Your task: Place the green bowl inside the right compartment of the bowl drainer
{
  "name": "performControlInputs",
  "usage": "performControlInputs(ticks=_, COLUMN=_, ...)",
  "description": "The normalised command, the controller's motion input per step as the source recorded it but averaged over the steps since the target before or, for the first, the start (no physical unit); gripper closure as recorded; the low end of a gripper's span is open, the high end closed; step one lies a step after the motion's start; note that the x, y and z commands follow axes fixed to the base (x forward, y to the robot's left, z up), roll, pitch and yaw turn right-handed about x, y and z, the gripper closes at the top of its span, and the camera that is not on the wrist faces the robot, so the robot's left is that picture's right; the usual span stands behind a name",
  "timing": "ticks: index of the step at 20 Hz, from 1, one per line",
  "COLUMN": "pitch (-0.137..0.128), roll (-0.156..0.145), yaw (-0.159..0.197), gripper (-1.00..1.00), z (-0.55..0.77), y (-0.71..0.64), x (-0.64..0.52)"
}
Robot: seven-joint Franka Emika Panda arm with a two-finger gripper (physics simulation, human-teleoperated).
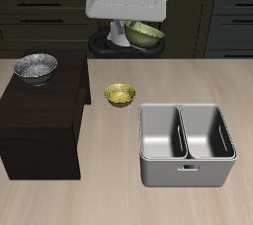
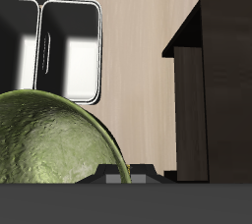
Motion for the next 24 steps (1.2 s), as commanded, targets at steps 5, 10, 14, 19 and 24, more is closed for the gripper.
performControlInputs(ticks=5, pitch=0.004, roll=-0.025, yaw=-0.017, gripper=1.00, z=0.12, y=-0.04, x=0.33)
performControlInputs(ticks=10, pitch=0.016, roll=0.019, yaw=0.007, gripper=1.00, z=0.09, y=0.03, x=0.36)
performControlInputs(ticks=14, pitch=0.020, roll=0.039, yaw=-0.002, gripper=1.00, z=-0.01, y=0.05, x=0.22)
performControlInputs(ticks=19, pitch=0.036, roll=0.020, yaw=-0.005, gripper=1.00, z=-0.05, y=0.03, x=0.28)
performControlInputs(ticks=24, pitch=0.018, roll=0.026, yaw=0.003, gripper=1.00, z=-0.03, y=0.09, x=0.27)
